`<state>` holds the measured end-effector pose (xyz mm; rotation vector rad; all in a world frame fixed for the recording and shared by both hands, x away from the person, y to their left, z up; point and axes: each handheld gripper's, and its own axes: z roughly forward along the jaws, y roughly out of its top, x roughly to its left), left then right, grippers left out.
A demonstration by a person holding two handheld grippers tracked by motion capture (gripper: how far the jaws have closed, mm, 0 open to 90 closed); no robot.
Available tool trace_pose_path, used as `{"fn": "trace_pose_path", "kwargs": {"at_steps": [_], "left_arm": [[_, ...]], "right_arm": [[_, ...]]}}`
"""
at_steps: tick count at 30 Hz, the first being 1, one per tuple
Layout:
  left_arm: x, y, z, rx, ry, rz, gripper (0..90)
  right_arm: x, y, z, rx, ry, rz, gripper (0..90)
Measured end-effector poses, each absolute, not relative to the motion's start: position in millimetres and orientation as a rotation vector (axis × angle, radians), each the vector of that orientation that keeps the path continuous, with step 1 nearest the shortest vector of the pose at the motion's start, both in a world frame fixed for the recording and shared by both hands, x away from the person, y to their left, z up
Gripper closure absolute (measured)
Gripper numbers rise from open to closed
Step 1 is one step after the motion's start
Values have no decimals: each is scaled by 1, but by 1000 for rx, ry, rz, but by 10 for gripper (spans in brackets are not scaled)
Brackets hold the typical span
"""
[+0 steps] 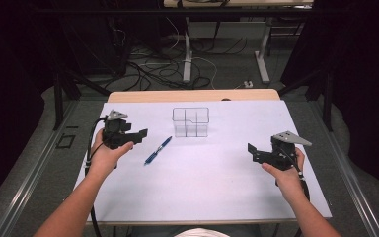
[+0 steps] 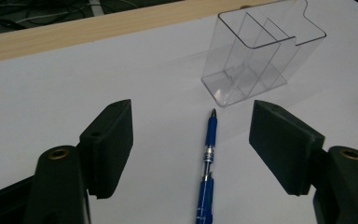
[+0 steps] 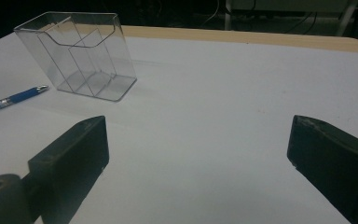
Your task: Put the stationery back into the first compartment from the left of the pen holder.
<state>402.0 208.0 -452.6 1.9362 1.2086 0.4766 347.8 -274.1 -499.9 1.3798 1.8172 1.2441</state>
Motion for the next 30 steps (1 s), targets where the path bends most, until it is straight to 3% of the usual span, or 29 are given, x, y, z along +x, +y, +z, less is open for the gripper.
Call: {"fn": "trace_pose_path", "kwargs": {"at_steps": [11, 30], "left_arm": [[425, 177, -453, 2126, 1130, 484, 392], [468, 154, -466, 2286, 1193, 398, 424]], "right_arm": [[348, -276, -502, 1378, 1825, 1252, 51], [348, -278, -505, 1361, 1845, 1241, 44]]}}
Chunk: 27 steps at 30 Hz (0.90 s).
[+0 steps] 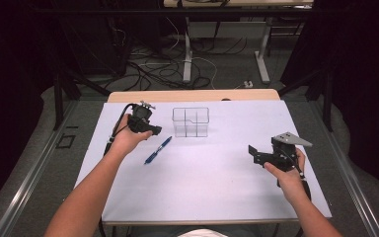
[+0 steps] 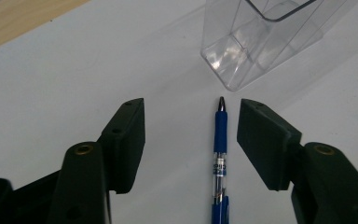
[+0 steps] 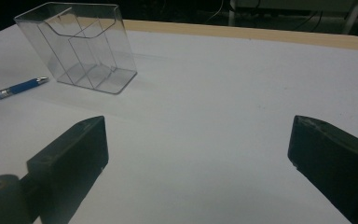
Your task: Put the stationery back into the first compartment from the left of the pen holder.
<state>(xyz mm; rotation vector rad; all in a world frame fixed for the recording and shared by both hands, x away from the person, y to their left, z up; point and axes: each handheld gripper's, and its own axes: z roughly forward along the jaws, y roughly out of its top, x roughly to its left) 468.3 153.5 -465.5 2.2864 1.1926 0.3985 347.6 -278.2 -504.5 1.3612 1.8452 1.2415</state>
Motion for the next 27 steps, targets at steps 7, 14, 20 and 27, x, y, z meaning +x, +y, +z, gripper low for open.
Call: {"fn": "trace_pose_path", "kwargs": {"at_steps": [7, 14, 20, 27], "left_arm": [[478, 150, -476, 2307, 1198, 306, 482], [488, 153, -486, 2309, 1223, 192, 521], [493, 153, -492, 2300, 1234, 160, 554], [495, 149, -500, 2332, 1227, 125, 616]], "right_arm": [[349, -279, -507, 1360, 1857, 1218, 15], [349, -277, -507, 1343, 1873, 1231, 0], [348, -277, -507, 1343, 1879, 1234, 0], [348, -277, -507, 1343, 1888, 1235, 0]]}}
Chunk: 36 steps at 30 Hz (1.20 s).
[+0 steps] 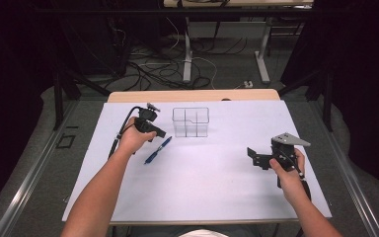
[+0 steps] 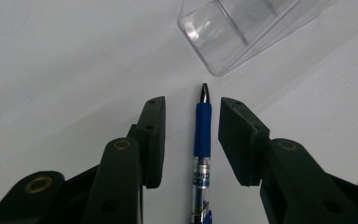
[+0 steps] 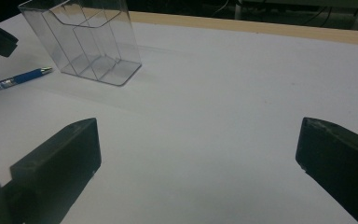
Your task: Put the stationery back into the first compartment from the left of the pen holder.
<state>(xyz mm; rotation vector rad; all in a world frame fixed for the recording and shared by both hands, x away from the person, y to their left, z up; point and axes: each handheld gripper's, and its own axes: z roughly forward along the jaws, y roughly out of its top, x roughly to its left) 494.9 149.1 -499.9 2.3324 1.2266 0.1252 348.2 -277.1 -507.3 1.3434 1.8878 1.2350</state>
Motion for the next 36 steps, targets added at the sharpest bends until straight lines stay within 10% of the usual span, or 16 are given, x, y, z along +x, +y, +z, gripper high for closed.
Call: {"fn": "trace_pose_path", "kwargs": {"at_steps": [36], "left_arm": [[494, 126, -530, 2509, 1211, 75, 766]], "right_arm": [[347, -275, -508, 1334, 1912, 1229, 0]]}}
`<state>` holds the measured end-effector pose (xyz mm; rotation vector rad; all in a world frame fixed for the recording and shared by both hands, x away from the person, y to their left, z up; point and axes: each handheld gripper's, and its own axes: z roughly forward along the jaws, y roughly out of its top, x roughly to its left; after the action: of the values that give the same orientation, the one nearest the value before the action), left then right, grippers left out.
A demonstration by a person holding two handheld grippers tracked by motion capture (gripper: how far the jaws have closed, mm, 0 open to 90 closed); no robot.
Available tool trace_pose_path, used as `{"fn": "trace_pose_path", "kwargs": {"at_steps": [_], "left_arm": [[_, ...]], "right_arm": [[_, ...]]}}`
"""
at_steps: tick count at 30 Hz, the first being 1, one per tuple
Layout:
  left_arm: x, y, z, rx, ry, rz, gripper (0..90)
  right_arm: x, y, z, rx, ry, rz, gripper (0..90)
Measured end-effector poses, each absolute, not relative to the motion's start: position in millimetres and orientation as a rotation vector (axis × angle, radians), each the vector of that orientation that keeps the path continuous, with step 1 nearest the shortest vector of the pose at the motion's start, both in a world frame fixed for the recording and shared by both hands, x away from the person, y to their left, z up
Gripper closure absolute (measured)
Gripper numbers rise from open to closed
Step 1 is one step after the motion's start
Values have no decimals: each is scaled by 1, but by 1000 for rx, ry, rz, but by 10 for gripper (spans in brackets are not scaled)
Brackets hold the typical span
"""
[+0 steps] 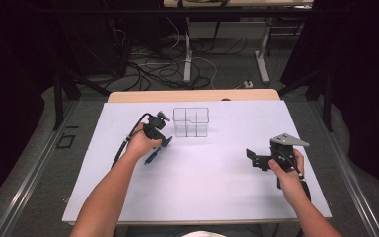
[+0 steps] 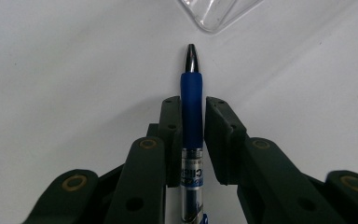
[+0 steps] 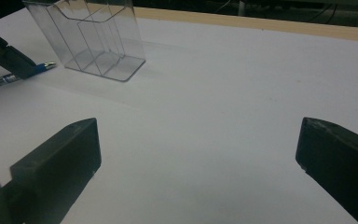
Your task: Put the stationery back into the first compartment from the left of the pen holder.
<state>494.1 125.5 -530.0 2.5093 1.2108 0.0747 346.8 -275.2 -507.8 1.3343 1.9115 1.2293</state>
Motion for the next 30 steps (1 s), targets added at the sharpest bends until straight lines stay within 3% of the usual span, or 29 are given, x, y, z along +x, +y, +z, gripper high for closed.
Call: {"fn": "trace_pose_path", "kwargs": {"at_steps": [30], "left_arm": [[496, 134, -525, 2451, 1258, 56, 795]], "right_arm": [[348, -275, -510, 1331, 1927, 1217, 0]]}}
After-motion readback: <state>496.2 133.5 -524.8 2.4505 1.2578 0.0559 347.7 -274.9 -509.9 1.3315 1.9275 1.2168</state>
